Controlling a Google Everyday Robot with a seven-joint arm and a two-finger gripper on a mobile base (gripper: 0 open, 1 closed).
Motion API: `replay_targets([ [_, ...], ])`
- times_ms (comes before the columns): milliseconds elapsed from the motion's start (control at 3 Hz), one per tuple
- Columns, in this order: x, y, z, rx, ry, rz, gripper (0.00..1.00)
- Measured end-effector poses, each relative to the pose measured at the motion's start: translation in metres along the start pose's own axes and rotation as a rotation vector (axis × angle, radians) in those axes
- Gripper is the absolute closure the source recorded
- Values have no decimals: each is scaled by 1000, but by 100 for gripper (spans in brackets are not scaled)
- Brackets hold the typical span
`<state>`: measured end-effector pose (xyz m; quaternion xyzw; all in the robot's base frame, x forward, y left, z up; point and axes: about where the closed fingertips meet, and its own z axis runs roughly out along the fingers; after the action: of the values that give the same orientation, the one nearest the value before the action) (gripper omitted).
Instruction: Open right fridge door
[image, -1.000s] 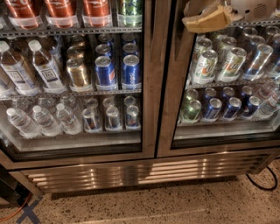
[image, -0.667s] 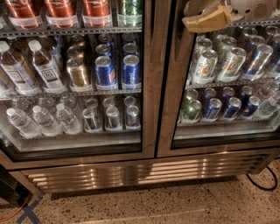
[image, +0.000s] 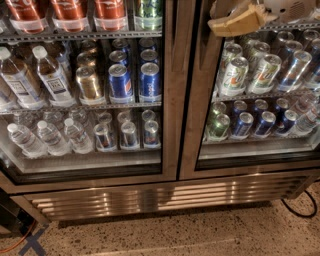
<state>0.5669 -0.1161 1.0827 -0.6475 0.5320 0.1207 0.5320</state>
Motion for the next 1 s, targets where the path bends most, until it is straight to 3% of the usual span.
replay_targets([
  [1000, 0, -1, -2, 2, 5, -14, 100],
])
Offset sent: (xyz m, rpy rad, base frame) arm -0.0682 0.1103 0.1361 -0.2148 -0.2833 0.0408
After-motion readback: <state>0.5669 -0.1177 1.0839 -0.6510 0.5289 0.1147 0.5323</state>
